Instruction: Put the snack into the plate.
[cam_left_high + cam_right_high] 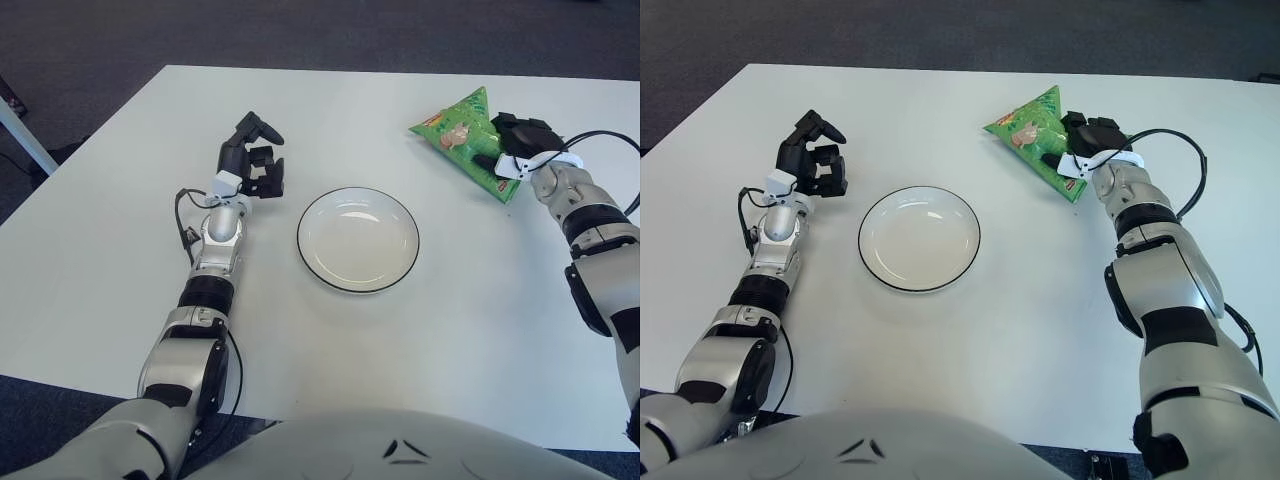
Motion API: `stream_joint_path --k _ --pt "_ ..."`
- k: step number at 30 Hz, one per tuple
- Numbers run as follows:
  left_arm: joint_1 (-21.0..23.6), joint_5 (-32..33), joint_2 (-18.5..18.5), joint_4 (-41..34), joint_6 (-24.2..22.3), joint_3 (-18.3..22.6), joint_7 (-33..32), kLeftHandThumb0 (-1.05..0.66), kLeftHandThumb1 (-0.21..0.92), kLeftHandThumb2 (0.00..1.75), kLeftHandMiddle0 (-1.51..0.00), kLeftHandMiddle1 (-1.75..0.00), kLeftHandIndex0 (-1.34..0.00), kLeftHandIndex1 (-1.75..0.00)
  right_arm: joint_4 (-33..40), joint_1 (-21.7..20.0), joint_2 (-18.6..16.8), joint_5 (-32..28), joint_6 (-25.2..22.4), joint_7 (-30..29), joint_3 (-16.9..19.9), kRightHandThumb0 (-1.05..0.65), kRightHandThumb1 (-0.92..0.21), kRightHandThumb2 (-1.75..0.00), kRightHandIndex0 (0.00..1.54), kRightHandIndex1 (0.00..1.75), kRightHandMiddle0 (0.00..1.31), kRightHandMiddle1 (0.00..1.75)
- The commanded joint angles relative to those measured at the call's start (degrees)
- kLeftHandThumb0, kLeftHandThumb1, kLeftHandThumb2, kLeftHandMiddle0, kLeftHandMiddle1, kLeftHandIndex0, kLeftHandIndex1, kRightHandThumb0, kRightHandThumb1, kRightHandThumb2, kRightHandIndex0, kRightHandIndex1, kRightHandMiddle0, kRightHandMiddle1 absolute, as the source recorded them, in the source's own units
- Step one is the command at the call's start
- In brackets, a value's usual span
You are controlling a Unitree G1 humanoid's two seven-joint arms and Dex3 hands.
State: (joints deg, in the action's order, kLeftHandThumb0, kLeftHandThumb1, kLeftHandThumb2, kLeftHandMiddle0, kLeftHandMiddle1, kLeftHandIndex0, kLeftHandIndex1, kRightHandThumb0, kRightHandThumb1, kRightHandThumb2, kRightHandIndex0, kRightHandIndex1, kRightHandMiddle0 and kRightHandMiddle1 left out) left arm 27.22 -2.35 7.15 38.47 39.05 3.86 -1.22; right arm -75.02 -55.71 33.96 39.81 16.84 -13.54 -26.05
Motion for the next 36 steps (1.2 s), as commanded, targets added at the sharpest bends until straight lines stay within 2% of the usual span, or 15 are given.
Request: stream_joint_path --k 1,2,3,6,9,12,19,31,36 --pt "-6.58 -0.55 -1.60 3.84 0.51 -0.59 -0.35 -0.46 0.37 1.25 -1.29 -1.75 -0.57 -1.75 -0.75 2.56 -0.55 1.31 -1.57 -1.16 -1.25 -0.45 -0.56 -1.00 0.00 1.57 0.41 1.72" --pt "-6.57 -0.50 -1.65 3.93 0.60 -0.58 -0.32 -0.46 0.37 1.25 -1.29 -1.75 -0.57 -1.75 -0.80 2.63 -0.70 1.23 -2.44 -3.00 -1.19 -0.29 -0.51 -1.07 0.09 1.64 0.46 1.72" --pt "-6.56 -0.47 -1.69 3.99 0.67 -0.57 -0.31 -0.46 0.37 1.25 -1.29 -1.75 -0.57 -1.75 -0.86 2.68 -0.81 1.15 -3.04 -4.30 -1.16 -0.18 -0.37 -1.23 0.29 1.61 0.56 1.73" --pt "-6.59 -0.49 -1.71 3.93 0.62 -0.62 -0.25 -0.46 0.37 1.25 -1.28 -1.75 -0.57 -1.75 -1.03 2.77 -1.32 0.37 -4.73 -7.27 -0.57 -0.06 -0.16 -1.44 0.58 1.56 0.70 1.74" --pt "-6.62 -0.57 -1.62 3.91 0.55 -0.69 -0.13 -0.46 0.38 1.25 -1.28 -1.75 -0.57 -1.75 -1.05 2.84 -1.71 -1.07 -5.17 -9.16 0.74 -0.02 -0.06 -1.53 0.74 1.48 0.75 1.74" --pt "-6.63 -0.57 -1.56 3.94 0.57 -0.72 -0.04 -0.46 0.38 1.24 -1.27 -1.75 -0.56 -1.75 -1.04 2.78 -1.87 -1.80 -5.25 -9.78 1.43 0.00 -0.02 -1.56 0.82 1.44 0.76 1.75" --pt "-6.35 -0.19 -1.70 4.38 0.93 -0.66 0.29 -0.46 0.38 1.24 -1.27 -1.75 -0.56 -1.75 0.17 2.03 -0.98 -3.56 -3.99 -9.11 3.16 0.00 0.01 -1.59 0.90 1.46 0.71 1.75" --pt "-5.94 0.12 -1.58 5.07 0.88 -0.45 0.65 -0.46 0.37 1.25 -1.28 -1.75 -0.57 -1.75 0.77 1.61 -0.47 -4.25 -3.48 -7.21 4.43 0.00 -0.01 -1.60 0.90 1.54 0.63 1.75" --pt "-5.81 0.06 -1.33 5.32 0.71 -0.41 0.69 -0.46 0.37 1.25 -1.28 -1.75 -0.57 -1.75 3.93 0.38 1.14 -4.86 -2.41 -5.69 5.17 0.00 -0.02 -1.60 0.90 1.55 0.62 1.75"
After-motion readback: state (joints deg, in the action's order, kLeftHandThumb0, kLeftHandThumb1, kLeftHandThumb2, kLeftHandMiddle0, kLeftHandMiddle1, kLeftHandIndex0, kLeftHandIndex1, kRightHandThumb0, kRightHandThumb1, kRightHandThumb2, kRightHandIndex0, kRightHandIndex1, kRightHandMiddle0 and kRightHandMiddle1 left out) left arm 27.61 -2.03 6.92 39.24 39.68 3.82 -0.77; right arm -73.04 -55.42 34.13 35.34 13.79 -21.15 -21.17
